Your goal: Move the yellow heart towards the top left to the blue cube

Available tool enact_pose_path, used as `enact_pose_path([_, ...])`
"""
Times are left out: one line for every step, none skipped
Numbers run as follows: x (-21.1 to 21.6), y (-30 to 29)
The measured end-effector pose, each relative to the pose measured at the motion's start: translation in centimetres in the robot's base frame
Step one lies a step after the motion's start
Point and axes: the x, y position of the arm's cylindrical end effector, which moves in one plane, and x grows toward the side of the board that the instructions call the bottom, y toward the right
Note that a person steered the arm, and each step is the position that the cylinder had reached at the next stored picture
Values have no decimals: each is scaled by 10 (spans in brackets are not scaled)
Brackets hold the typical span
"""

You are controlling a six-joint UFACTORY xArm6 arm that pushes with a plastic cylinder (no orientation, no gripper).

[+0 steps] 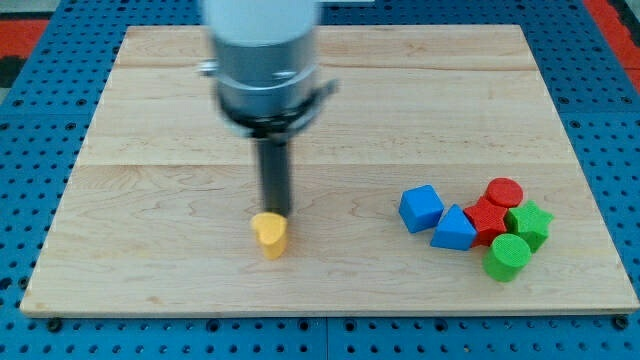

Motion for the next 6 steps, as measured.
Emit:
enact_pose_path([8, -86])
enact_pose_path([55, -86])
enact_pose_path([43, 20])
enact_pose_path([32, 79])
enact_pose_path([33, 17])
enact_pose_path([2, 44])
